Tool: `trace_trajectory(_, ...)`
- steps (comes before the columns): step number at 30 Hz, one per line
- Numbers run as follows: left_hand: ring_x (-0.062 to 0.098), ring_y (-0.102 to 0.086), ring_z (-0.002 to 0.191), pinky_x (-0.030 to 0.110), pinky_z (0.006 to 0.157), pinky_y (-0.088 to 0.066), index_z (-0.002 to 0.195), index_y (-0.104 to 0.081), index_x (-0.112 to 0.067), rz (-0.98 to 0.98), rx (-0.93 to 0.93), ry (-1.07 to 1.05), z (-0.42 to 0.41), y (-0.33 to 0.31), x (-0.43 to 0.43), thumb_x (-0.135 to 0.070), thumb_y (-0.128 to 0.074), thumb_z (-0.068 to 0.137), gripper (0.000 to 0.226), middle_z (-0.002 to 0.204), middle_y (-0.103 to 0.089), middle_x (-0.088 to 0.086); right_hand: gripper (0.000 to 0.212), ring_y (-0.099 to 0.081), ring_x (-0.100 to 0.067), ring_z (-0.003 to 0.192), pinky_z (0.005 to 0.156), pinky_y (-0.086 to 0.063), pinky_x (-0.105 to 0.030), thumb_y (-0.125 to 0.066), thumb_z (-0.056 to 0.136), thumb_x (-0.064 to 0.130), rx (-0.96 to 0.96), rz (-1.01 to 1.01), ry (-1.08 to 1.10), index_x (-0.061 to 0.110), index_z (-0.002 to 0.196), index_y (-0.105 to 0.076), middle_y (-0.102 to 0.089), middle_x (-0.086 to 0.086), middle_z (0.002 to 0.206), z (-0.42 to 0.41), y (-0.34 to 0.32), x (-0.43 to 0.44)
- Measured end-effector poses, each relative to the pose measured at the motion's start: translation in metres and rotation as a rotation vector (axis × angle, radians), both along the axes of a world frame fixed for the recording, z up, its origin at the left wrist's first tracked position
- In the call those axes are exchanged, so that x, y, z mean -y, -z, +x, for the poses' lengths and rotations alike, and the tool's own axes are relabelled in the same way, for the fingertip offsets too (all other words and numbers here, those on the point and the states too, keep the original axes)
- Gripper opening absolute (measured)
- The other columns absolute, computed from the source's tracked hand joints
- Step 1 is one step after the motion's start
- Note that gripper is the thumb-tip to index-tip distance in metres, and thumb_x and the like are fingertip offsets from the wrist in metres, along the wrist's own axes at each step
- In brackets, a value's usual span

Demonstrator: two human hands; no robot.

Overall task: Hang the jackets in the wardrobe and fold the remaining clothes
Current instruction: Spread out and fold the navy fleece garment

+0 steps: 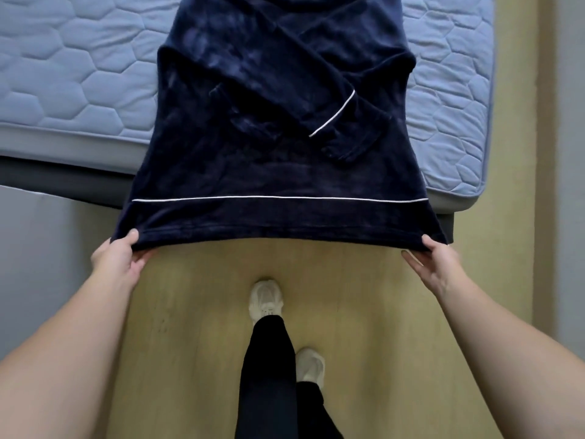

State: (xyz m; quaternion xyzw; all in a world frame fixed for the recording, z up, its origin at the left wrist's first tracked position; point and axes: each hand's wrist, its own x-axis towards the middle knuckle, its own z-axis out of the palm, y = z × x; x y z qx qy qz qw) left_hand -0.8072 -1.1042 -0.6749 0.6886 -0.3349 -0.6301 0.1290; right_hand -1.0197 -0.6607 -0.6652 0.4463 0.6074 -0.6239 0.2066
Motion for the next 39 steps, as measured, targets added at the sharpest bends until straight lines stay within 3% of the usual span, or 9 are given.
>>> trace_trajectory(8,0.026,-0.059,0.103,0.041,0.086,-0.051,0.108,-0.053,-0.012,0.058,-0.059,-0.045,0.054,-0.111,-0.043,-0.008,-0.048,0.097,0.014,0.122,-0.057,0.012,0.034,-0.065,-0.020,0.087,0.064,-0.058,-0.035,-0.047,0.097,0.006,0.019,-0.074,-0.001,0.010,0.130,-0.050,-0.065,-0.007,0.105,0.055,-0.114,-0.047)
trace_trajectory(13,0.016,-0.060,0.078,0.025,0.058,-0.058,0.092,-0.055,-0.018,0.009,-0.145,-0.050,0.022,-0.167,-0.034,-0.013,-0.048,0.096,0.010,0.095,-0.061,0.003,0.024,-0.062,-0.019,0.080,0.051,-0.056,-0.026,-0.045,0.095,0.008,-0.087,-0.158,0.094,0.011,0.118,-0.051,-0.062,-0.006,0.095,0.018,-0.164,-0.036)
trace_trajectory(19,0.009,-0.062,0.060,0.020,0.055,-0.056,0.085,-0.055,-0.018,-0.051,-0.307,-0.076,-0.089,-0.203,0.026,-0.018,-0.048,0.096,0.013,0.055,-0.066,-0.006,0.009,-0.066,-0.017,0.068,0.053,-0.055,-0.026,-0.047,0.093,0.009,-0.286,-0.207,0.112,0.009,0.100,-0.053,-0.061,-0.008,0.090,-0.101,-0.194,0.024)
trace_trajectory(23,0.008,-0.064,0.056,0.022,0.057,-0.057,0.084,-0.055,-0.016,-0.091,-0.383,-0.030,-0.209,-0.198,0.088,-0.020,-0.047,0.097,0.016,0.053,-0.066,-0.006,0.003,-0.063,-0.018,0.075,0.054,-0.058,-0.028,-0.049,0.095,0.011,-0.359,-0.177,0.099,0.011,0.092,-0.050,-0.059,-0.007,0.088,-0.208,-0.190,0.087)
trace_trajectory(26,0.011,-0.064,0.076,0.027,0.061,-0.058,0.091,-0.054,-0.018,-0.136,-0.431,0.036,-0.302,-0.171,0.133,-0.020,-0.045,0.099,0.013,0.074,-0.069,-0.003,0.008,-0.063,-0.016,0.083,0.060,-0.057,-0.030,-0.046,0.097,0.011,-0.435,-0.113,0.083,0.016,0.092,-0.050,-0.060,-0.005,0.092,-0.285,-0.170,0.141)
trace_trajectory(29,0.015,-0.053,0.108,0.032,0.089,-0.043,0.111,-0.052,-0.024,-0.316,-0.323,0.377,-0.377,-0.118,0.146,-0.018,-0.045,0.099,0.015,0.112,-0.057,-0.002,0.019,-0.056,-0.016,0.105,0.081,-0.046,-0.030,-0.048,0.097,0.012,-0.461,0.130,-0.201,0.019,0.114,-0.050,-0.057,-0.004,0.118,-0.333,-0.114,0.193)
trace_trajectory(33,0.024,-0.025,0.142,0.041,0.116,-0.021,0.148,-0.029,-0.013,-0.806,0.222,1.179,-0.365,-0.043,0.102,-0.030,-0.056,0.093,0.063,0.154,-0.028,0.009,0.067,-0.026,-0.019,0.142,0.115,-0.022,-0.036,-0.062,0.089,0.022,-0.429,0.615,-0.982,0.018,0.147,-0.029,-0.025,-0.004,0.156,-0.288,-0.041,0.217)
trace_trajectory(36,0.022,-0.011,0.147,0.051,0.115,-0.014,0.150,-0.022,-0.022,-1.120,0.357,1.614,-0.323,-0.013,0.064,-0.058,-0.050,0.082,0.082,0.159,-0.014,0.004,0.087,0.008,-0.017,0.148,0.118,-0.006,-0.048,-0.059,0.084,0.051,-0.392,0.870,-1.532,0.034,0.152,-0.006,0.011,0.010,0.160,-0.232,-0.008,0.220)
trace_trajectory(39,0.031,-0.017,0.145,0.066,0.106,-0.023,0.149,-0.025,-0.026,-1.235,0.342,2.017,-0.290,0.006,0.048,-0.060,-0.070,0.059,0.106,0.158,-0.019,0.010,0.115,-0.012,-0.032,0.146,0.106,-0.027,-0.063,-0.078,0.059,0.058,-0.448,1.049,-1.880,0.028,0.151,-0.016,-0.007,-0.006,0.161,-0.204,0.007,0.212)
